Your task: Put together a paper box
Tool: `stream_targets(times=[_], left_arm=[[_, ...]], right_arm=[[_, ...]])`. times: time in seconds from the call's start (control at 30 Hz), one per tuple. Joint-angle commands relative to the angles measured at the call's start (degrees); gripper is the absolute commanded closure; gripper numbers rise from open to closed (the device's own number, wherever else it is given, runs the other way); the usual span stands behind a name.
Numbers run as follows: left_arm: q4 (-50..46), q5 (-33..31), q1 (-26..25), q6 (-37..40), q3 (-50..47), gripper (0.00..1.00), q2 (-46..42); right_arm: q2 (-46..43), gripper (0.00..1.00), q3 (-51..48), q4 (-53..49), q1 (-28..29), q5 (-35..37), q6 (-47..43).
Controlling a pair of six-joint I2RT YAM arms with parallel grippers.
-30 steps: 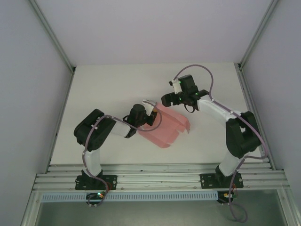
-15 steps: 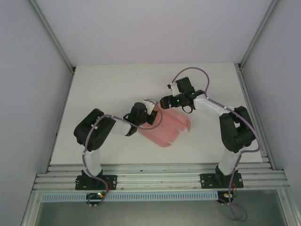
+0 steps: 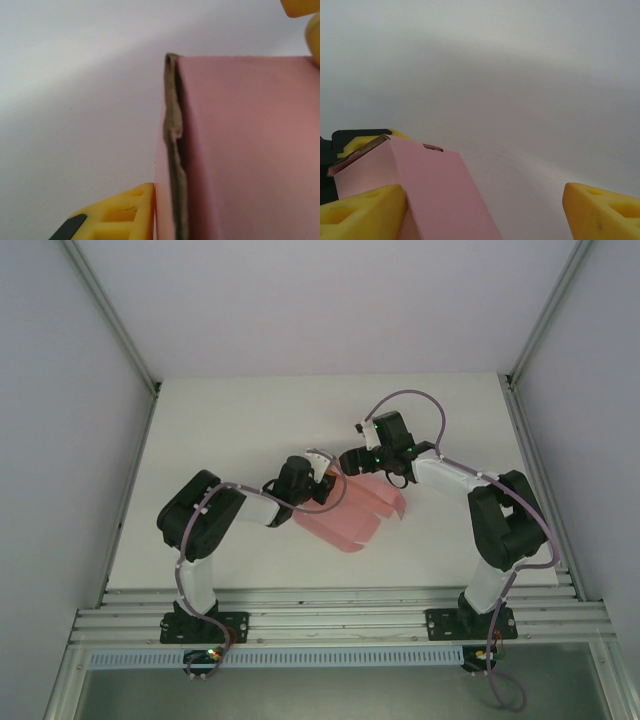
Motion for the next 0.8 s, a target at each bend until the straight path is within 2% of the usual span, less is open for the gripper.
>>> stream_targets(times=[0.0,0.07,0.13,0.2,0.37,0.47,0.63,0.77], left_arm=[[-0.44,1.84,0.15,-0.09,2.75,0.81,0.18],[0.03,1.83,0.17,0.31,3.69,0.88,1.22],[0.13,0.44,0.14,0.29,4.51,0.91,2.44],[0.08,-1.13,0.14,0.58,4.93,1.00,3.27],[2.65,-10.19,-0.51,1.49,2.33,1.00,2.77],[3.96,-11.72,-0.68,0.03,-0.33,1.00,-0.48],[-4.88,-19.86,-1.72,-4.44,-0.48,1.00,-7.91],[-10.63,-25.47,-1.60,-7.31,-0.26,1.00,-10.08]], right_arm=[[4.96,0.17,-2.85,-7.87,1.12,4.51,-1.26],[4.96,0.17,-2.61,-8.21,1.09,4.47,-1.27],[4.97,0.17,-2.48,-8.57,0.99,4.90,-1.14],[4.76,0.17,-2.59,-8.75,1.03,4.90,-0.96],[2.50,0.15,-2.94,-8.24,0.90,5.37,-0.22],[-1.31,0.00,-2.43,-8.48,0.73,6.75,0.77],[-12.80,0.00,-3.57,-7.27,-0.45,10.88,2.87],[-20.12,0.00,-5.60,-8.17,-0.86,13.09,0.08]])
